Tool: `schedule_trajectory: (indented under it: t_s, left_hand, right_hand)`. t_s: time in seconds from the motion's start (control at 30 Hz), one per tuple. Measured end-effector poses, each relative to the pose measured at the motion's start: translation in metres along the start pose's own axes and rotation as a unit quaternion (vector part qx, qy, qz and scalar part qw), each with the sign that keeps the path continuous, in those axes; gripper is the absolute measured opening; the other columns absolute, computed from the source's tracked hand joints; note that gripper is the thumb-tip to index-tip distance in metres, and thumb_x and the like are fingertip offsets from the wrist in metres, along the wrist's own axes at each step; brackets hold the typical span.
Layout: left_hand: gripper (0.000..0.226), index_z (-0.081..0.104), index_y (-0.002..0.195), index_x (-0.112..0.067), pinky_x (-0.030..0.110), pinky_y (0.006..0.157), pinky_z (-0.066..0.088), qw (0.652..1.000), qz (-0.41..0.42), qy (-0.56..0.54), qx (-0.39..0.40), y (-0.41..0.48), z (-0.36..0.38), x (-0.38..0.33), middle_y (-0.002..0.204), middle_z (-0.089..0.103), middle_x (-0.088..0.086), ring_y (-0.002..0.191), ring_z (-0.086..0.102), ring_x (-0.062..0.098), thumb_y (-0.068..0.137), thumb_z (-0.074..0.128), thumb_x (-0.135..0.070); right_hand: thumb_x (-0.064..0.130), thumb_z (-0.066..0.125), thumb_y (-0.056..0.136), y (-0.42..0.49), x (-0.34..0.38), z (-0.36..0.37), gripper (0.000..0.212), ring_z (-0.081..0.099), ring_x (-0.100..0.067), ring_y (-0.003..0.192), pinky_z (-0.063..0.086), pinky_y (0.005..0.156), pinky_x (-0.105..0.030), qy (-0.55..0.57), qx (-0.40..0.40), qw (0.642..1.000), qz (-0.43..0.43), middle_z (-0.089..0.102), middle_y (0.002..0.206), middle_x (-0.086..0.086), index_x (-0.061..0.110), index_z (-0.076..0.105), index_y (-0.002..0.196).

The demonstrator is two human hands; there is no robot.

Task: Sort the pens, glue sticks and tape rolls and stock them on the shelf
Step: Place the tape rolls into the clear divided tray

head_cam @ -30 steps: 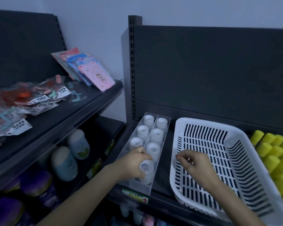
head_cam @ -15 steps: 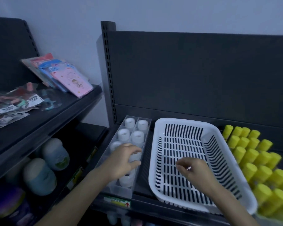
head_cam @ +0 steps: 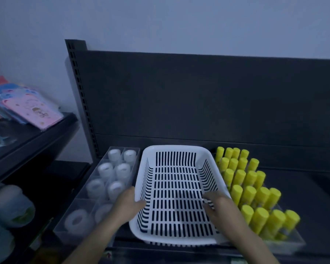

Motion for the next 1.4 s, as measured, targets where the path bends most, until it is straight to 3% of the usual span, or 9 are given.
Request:
schedule_trajectory:
  t_s: [0.23,0.37,0.5,0.73,0.8,0.9,1.03,1.23,1.4]
  left_hand:
    - [0.022,0.05,0.085,-0.022,0.013,0.058,0.037,0.996,-0.009,-0.046,-0.079,-0.019,-0.019,0.002,0.081,0.056,-0.013,0.079,0.058,0.012,0.088,0.054,0.0]
    - [0.015,0.048,0.088,-0.019,0.017,0.054,0.038,0.991,0.009,-0.063,-0.119,-0.04,-0.049,-0.004,0.078,0.059,-0.008,0.069,0.055,0.002,0.089,0.056,-0.006]
    - [0.01,0.052,0.1,-0.01,0.019,0.051,0.039,0.985,0.005,-0.102,-0.137,-0.062,-0.071,-0.001,0.081,0.062,-0.001,0.069,0.059,0.008,0.09,0.055,-0.008]
    - [0.01,0.052,0.095,-0.014,0.026,0.057,0.047,0.98,0.048,-0.133,-0.139,-0.085,-0.066,-0.036,0.081,0.063,-0.004,0.071,0.06,0.01,0.089,0.056,-0.007]
    - [0.01,0.052,0.093,-0.016,0.029,0.059,0.048,0.982,0.066,-0.125,-0.128,-0.088,-0.056,-0.055,0.082,0.063,-0.004,0.072,0.06,0.011,0.088,0.056,-0.008]
    - [0.013,0.052,0.089,-0.019,0.029,0.059,0.049,0.983,0.086,-0.131,-0.097,-0.091,-0.036,-0.085,0.082,0.065,-0.006,0.072,0.062,0.01,0.086,0.057,-0.008]
    - [0.02,0.05,0.085,-0.029,0.04,0.072,0.054,0.986,0.103,-0.12,-0.042,-0.098,0.003,-0.127,0.086,0.067,-0.011,0.077,0.066,0.015,0.085,0.057,-0.011]
    - [0.017,0.052,0.091,-0.027,0.044,0.08,0.053,0.986,0.133,-0.102,0.019,-0.12,0.091,-0.208,0.092,0.067,-0.008,0.084,0.065,0.018,0.084,0.057,-0.011]
    - [0.017,0.051,0.101,-0.019,0.036,0.076,0.049,0.982,0.157,-0.091,0.047,-0.143,0.183,-0.284,0.093,0.061,-0.006,0.087,0.061,0.02,0.087,0.057,-0.013]
  right_hand:
    - [0.012,0.042,0.096,-0.021,0.004,-0.016,0.025,0.051,-0.02,0.109,0.043,0.093,-0.03,-0.021,-0.059,0.998,0.006,0.055,0.122,-0.006,0.007,0.059,0.113]
    - [0.004,0.045,0.092,-0.04,0.024,-0.039,0.034,0.045,-0.025,0.123,0.037,0.103,-0.03,-0.02,-0.16,0.987,-0.003,0.051,0.133,-0.008,0.007,0.057,0.123]
    - [0.0,0.044,0.091,-0.058,0.034,-0.05,0.053,0.028,-0.021,0.138,0.024,0.111,-0.026,0.026,-0.196,0.98,0.023,0.03,0.15,-0.006,0.011,0.033,0.142]
    - [0.004,0.045,0.094,-0.112,0.016,-0.064,0.055,0.044,-0.024,0.127,0.026,0.078,-0.015,0.16,-0.222,0.955,0.113,0.044,0.141,-0.004,0.012,0.026,0.145]
    - [0.005,0.045,0.095,-0.131,0.002,-0.074,0.054,0.043,-0.027,0.129,0.028,0.079,-0.016,0.182,-0.24,0.944,0.136,0.045,0.14,-0.005,0.013,0.027,0.145]
    - [0.006,0.045,0.094,-0.161,-0.019,-0.093,0.053,0.059,-0.037,0.101,0.04,0.071,-0.033,0.192,-0.27,0.929,0.167,0.062,0.111,-0.016,0.016,0.031,0.144]
    - [0.007,0.045,0.095,-0.205,-0.056,-0.113,0.051,0.057,-0.045,0.102,0.049,0.08,-0.05,0.221,-0.301,0.906,0.2,0.064,0.105,-0.019,0.019,0.031,0.143]
    - [0.009,0.044,0.096,-0.273,-0.144,-0.149,0.051,0.051,-0.009,0.1,0.045,0.079,-0.024,0.241,-0.333,0.884,0.221,0.051,0.129,0.003,0.016,0.028,0.145]
    - [0.007,0.046,0.094,-0.337,-0.238,-0.189,0.052,0.056,-0.015,0.091,0.048,0.074,-0.026,0.212,-0.362,0.873,0.25,0.055,0.128,-0.008,0.013,0.03,0.144]
Point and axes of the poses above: each hand's wrist, its own y-axis towards the middle knuckle, its own z-axis out of the palm, x = y × z, the point moved 6 cm from there along y, towards the middle knuckle
